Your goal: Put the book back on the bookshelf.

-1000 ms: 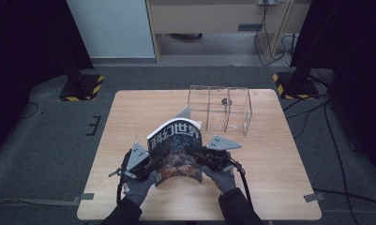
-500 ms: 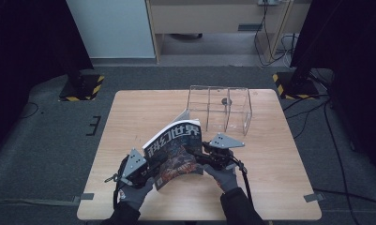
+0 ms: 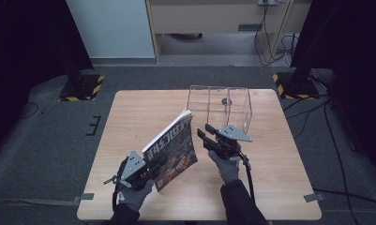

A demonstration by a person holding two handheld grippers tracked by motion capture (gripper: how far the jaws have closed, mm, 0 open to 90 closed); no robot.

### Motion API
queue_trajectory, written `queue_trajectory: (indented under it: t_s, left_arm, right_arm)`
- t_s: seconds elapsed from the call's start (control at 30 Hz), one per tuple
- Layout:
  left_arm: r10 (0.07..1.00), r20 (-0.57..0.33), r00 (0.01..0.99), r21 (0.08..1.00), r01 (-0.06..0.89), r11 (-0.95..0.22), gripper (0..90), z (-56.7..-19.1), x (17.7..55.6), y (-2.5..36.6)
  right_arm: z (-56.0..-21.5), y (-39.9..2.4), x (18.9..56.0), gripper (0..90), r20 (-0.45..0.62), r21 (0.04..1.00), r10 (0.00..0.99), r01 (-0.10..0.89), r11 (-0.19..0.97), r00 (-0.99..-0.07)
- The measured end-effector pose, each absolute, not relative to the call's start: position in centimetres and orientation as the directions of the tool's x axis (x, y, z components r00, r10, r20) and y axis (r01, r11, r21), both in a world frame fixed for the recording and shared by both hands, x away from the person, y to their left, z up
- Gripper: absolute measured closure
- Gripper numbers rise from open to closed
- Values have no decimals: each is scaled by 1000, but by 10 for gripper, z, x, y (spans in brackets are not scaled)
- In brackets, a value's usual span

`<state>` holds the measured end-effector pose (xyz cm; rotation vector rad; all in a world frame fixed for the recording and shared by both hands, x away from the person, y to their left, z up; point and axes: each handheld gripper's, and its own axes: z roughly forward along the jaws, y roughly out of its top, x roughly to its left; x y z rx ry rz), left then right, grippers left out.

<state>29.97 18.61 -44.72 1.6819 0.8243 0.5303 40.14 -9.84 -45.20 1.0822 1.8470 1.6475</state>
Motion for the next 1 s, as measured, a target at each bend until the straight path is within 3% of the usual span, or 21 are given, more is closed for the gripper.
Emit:
queue_trajectory:
  t_s: [0.43,0.8,1.0]
  left_arm:
    - [747,-72,661,962,243,-122,789,-447,298,184]
    - [752,-72,656,967,229,-108,720,-448,299,180]
    - [762,-74,644,970,224,-94,729,-447,299,179]
  right_arm:
    - [-460,-90,433,518,177,967,752,256,-12,-635]
    - [-464,-87,432,615,212,958,669,287,3,-713]
    - [-463,-89,430,624,207,958,667,287,11,-716]
